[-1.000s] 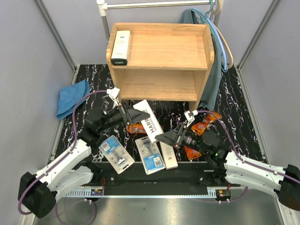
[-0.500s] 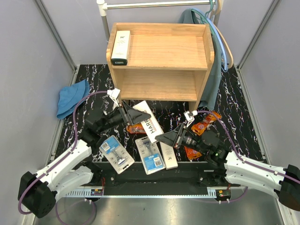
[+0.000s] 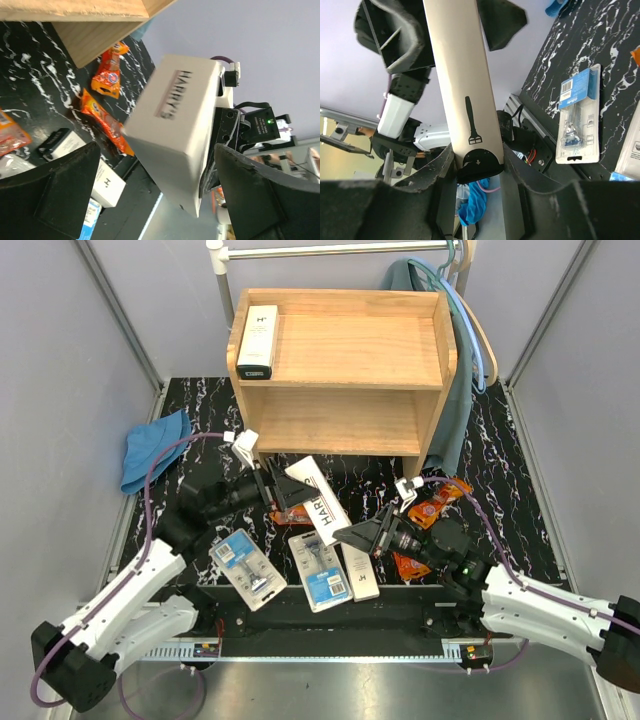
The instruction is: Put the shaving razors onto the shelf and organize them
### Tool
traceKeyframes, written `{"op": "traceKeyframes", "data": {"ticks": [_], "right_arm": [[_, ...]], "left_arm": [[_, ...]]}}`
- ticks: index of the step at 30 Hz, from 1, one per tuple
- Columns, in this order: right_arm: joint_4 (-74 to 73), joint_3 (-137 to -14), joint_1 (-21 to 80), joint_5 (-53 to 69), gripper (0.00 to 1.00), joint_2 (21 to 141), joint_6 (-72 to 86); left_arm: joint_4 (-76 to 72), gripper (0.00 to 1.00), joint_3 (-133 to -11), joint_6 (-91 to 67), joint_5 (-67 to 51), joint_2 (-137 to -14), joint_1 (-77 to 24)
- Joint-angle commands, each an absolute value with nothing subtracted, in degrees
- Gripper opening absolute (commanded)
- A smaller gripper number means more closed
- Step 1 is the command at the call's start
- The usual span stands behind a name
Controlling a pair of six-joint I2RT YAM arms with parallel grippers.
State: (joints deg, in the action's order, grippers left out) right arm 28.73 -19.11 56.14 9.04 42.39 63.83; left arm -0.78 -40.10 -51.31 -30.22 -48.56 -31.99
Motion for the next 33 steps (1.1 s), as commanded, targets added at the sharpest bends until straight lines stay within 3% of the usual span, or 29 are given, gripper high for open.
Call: {"op": "traceKeyframes", "data": {"ticks": [1, 9, 15, 19, 21, 33], "right_arm": [[26.6, -22.4, 56.6, 6.1, 0.06, 40.3, 62.8], [20.8, -22.7, 56.6, 1.9, 0.05, 37.3, 63.0], [17.8, -25.1, 56.6, 2.8, 0.06, 36.9, 61.4], [16.7, -26.6, 56.6, 3.4, 0.05, 37.9, 60.7], [16.4, -27.1, 56.6, 3.7, 0.05, 38.5, 60.6], [13.4, -35.9, 56.6, 7.2, 0.05, 42.2, 59.5]], "left_arm": [[7.7, 0.99, -44.2, -43.9, -27.4, -44.0, -32.3], [21.2, 0.99, -47.1, -38.2, -22.4, -37.0, -32.2], [40.6, 0.99, -50.4, -37.8, -0.2, -34.2, -32.2], [59.7, 0.99, -56.1, -45.9, 24.1, -38.8, -32.3], [66.3, 0.99, -58.1, -48.9, 29.9, -40.9, -32.2], [62.9, 0.99, -54.3, -46.2, 27.3, -36.5, -32.2]]}}
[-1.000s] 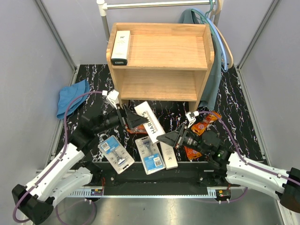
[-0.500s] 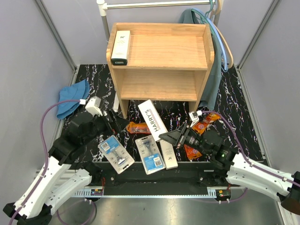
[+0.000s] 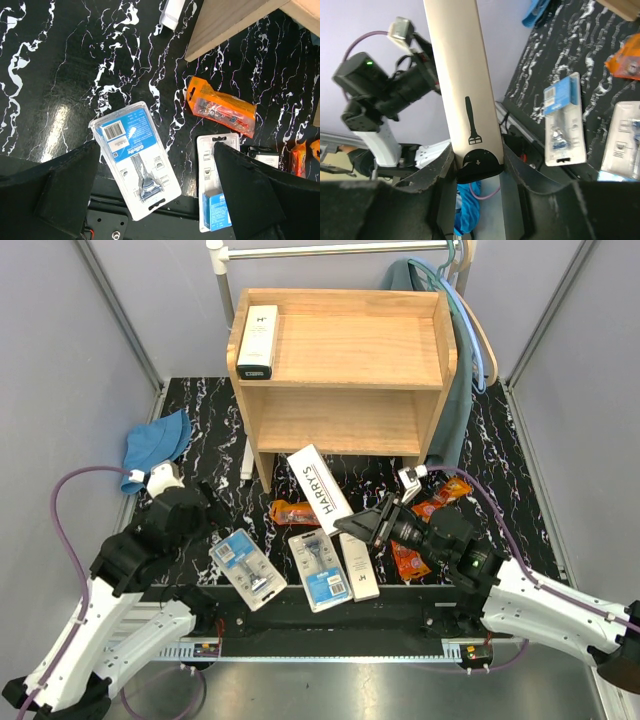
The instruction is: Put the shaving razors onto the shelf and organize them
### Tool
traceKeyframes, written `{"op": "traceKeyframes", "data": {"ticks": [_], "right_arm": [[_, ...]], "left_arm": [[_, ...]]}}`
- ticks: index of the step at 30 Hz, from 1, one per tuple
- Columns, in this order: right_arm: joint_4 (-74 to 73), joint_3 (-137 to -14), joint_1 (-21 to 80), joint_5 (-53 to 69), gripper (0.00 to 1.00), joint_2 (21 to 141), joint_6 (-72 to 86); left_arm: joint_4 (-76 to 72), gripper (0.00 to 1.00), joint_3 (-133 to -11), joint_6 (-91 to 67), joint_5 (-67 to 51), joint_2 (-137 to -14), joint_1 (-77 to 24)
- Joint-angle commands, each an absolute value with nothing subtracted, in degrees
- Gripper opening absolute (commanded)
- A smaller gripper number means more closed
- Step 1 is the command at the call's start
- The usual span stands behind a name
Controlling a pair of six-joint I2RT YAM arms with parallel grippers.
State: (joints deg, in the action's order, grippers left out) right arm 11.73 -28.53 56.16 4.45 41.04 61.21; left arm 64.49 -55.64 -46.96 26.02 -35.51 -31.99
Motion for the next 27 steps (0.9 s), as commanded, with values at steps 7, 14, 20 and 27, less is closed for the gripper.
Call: {"op": "traceKeyframes", "data": {"ticks": [7, 14, 20, 27], "right_arm": [[7.9, -48.9, 56.6, 7.5, 0.04, 46.8, 57.3], [1.6, -61.9, 56.6, 3.6, 0.03, 54.5, 54.7], [-7.0, -74.5, 56.4, -3.6, 0.0, 60.2, 51.1], [-17.6, -91.9, 49.2, 4.3, 0.0, 70.4, 50.5]], "left_arm": [[60.7, 0.99, -52.0, -45.7, 24.8, -36.6, -32.2], [60.2, 0.99, -51.1, -46.3, 23.6, -33.5, -32.2], [61.6, 0.99, -51.7, -46.4, 23.0, -35.2, -32.2], [61.9, 0.99, -51.4, -45.4, 22.1, -35.8, -32.3]]}}
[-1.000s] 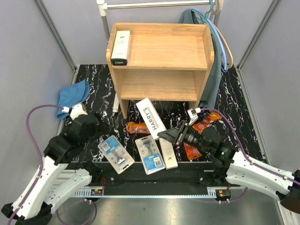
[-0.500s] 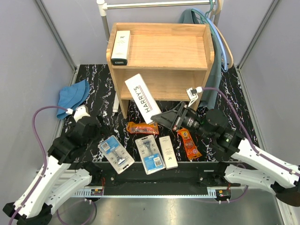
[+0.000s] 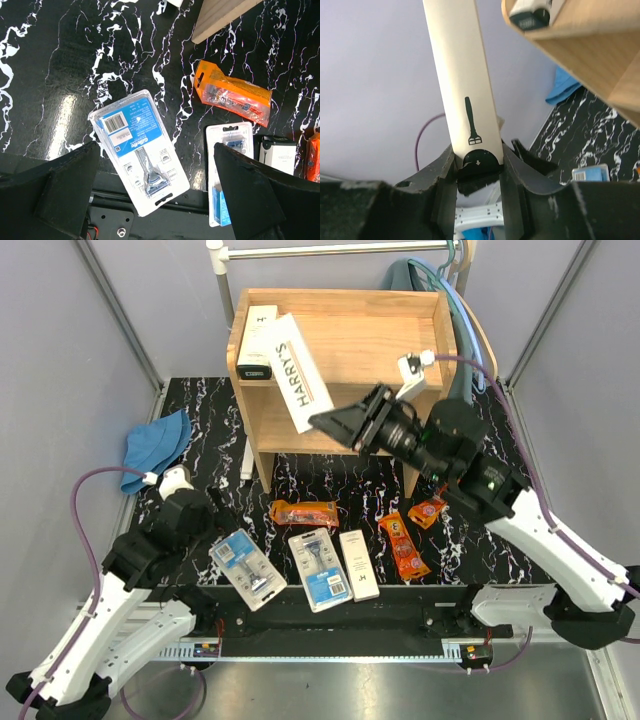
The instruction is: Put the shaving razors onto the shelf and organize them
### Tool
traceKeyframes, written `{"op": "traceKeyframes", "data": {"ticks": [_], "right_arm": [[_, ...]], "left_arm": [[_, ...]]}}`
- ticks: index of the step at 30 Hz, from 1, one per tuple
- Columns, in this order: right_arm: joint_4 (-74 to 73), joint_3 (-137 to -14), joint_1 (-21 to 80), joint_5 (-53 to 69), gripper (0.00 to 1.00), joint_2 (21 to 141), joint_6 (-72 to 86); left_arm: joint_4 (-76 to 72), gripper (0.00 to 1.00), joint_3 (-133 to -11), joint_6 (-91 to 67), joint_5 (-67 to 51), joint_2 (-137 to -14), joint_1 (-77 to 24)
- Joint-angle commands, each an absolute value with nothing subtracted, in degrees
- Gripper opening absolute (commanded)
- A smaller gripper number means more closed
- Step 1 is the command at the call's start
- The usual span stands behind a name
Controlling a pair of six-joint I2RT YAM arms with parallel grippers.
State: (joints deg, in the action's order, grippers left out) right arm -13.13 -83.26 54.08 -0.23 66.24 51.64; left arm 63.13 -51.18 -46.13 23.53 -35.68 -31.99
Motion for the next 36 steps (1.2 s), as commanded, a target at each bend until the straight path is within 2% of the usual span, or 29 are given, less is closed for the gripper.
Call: {"op": "traceKeyframes", "data": {"ticks": [1, 7, 11, 27, 36], "right_arm": [[-17.8, -93.8, 46.3, 8.3, 0.0, 71.4, 52.0], [-18.3, -99.9, 39.2, 17.4, 0.0, 77.9, 54.7], [-18.3, -103.4, 37.0, 18.8, 0.0, 82.6, 56.4], [-11.4, -103.2, 37.0, 6.1, 0.0, 86.6, 70.5], [-11.2, -104.5, 37.4, 4.8, 0.0, 89.6, 75.9]], "left_arm": [[62.1, 0.99, -51.2, -45.5, 22.1, -35.9, -32.2], [63.3, 0.99, -49.7, -46.6, 21.9, -35.4, -32.2], [63.4, 0.99, -49.6, -46.5, 22.1, -35.2, -32.2], [63.3, 0.99, -49.2, -47.0, 23.1, -34.5, -32.3], [63.4, 0.99, -49.1, -46.7, 21.3, -35.0, -32.2]]}}
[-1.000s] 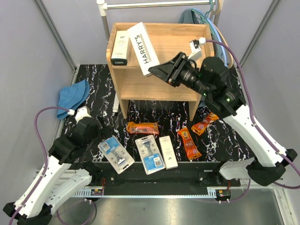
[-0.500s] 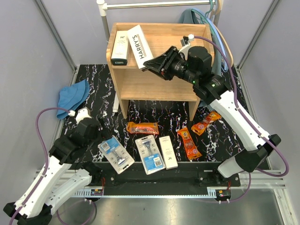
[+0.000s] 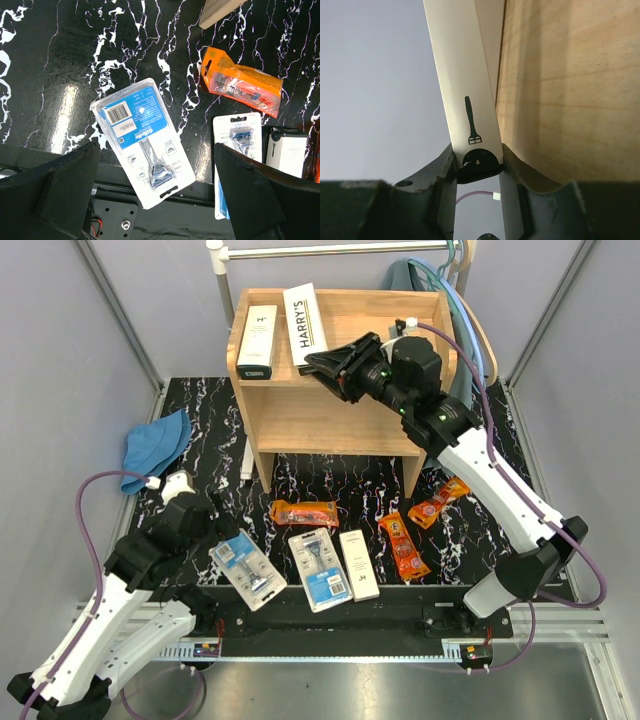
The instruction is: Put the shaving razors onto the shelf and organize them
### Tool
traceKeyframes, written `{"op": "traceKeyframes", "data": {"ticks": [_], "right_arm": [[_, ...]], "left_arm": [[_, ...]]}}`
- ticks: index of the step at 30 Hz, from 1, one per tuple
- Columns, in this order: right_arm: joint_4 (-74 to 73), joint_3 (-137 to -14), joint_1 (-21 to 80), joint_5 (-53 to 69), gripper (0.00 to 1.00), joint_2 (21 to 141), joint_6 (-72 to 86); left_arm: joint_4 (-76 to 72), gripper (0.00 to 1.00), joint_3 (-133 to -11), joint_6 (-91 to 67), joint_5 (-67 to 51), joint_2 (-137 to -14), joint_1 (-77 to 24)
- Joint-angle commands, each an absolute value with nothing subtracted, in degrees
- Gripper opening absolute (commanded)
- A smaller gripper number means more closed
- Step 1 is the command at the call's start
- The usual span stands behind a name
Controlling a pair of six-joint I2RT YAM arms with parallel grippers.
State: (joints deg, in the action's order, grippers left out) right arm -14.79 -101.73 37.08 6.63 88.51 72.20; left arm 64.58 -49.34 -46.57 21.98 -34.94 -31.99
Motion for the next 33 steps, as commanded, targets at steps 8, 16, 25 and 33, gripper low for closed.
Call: {"op": "traceKeyframes", "data": {"ticks": [8, 16, 25, 33], "right_arm": [[-12.6, -105.6, 38.8, 2.0, 0.02, 91.0, 78.2], [-12.1, -106.9, 40.4, 2.3, 0.1, 92.8, 79.2], [-10.2, -106.4, 41.3, 2.7, 0.2, 93.8, 80.4], [-6.3, -104.5, 42.3, 2.4, 0.29, 93.9, 81.7]], "left_arm": [[62.6, 0.99, -48.9, -46.0, 20.7, -35.0, -32.3], [62.1, 0.99, -48.8, -45.4, 20.3, -35.0, -32.3], [61.9, 0.99, -48.7, -45.4, 20.4, -34.7, -32.3], [61.7, 0.99, -48.6, -45.4, 20.2, -34.5, -32.3]]}}
